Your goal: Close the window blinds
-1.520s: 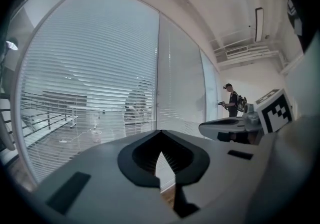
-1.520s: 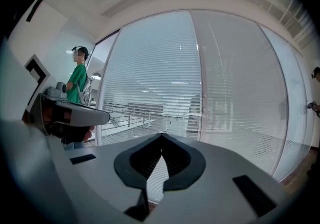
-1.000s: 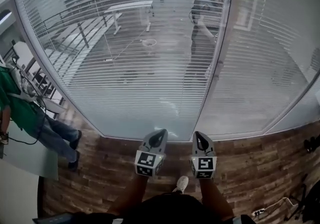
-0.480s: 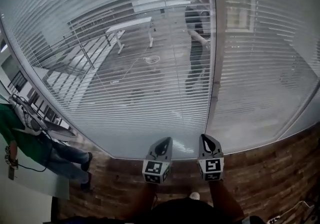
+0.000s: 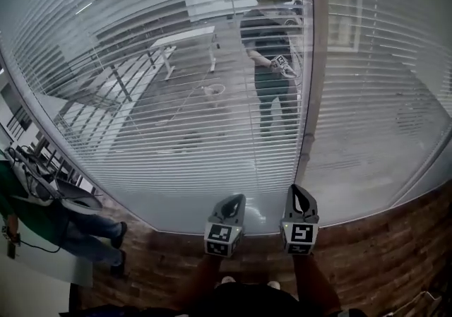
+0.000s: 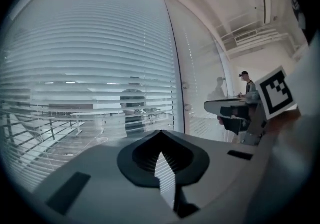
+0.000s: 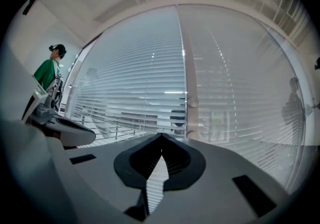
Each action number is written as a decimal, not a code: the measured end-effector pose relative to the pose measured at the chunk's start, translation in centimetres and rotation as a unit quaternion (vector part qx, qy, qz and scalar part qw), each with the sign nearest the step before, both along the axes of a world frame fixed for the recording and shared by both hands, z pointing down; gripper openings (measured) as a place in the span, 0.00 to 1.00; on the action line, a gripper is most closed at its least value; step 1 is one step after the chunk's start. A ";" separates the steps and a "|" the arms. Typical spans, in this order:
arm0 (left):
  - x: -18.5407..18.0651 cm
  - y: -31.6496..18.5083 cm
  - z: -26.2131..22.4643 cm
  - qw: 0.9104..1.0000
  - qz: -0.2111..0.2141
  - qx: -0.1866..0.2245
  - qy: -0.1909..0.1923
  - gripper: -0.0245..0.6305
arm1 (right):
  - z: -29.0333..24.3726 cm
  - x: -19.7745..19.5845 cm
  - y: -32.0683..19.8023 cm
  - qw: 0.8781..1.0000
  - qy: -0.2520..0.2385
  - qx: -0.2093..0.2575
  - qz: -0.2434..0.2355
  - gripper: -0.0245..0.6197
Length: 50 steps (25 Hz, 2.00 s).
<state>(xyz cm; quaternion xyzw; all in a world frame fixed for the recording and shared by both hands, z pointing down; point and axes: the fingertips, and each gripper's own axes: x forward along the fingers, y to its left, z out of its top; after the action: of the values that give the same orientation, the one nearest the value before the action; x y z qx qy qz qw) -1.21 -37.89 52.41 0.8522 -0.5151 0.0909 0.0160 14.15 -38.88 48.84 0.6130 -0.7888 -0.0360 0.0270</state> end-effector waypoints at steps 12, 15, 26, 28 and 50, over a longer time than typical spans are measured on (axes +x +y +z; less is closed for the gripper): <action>-1.0 -3.4 -2.6 0.999 0.032 0.008 0.043 0.04 | -1.9 1.3 -2.7 0.998 0.040 0.003 0.052 0.03; 0.0 -3.7 -3.8 0.997 0.051 0.050 0.001 0.04 | -1.9 2.7 -3.3 0.997 0.032 0.007 0.064 0.03; 1.2 -3.0 -1.1 0.997 0.070 0.013 -0.021 0.04 | -5.6 4.4 -7.3 0.997 0.036 0.033 0.063 0.10; 1.1 -3.2 -0.7 0.997 0.069 0.012 -0.021 0.04 | -6.1 4.8 -7.9 0.997 0.028 0.037 0.068 0.11; -0.3 -3.6 -0.6 0.999 0.054 0.004 -0.006 0.04 | -7.5 5.4 -11.0 0.978 -0.208 0.008 0.021 0.25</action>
<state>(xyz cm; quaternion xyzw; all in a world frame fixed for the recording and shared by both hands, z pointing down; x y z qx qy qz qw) -1.49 -41.46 51.80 0.8782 -0.4687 0.0953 0.0047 19.56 -49.90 41.38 0.6233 -0.7642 0.0867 -0.1416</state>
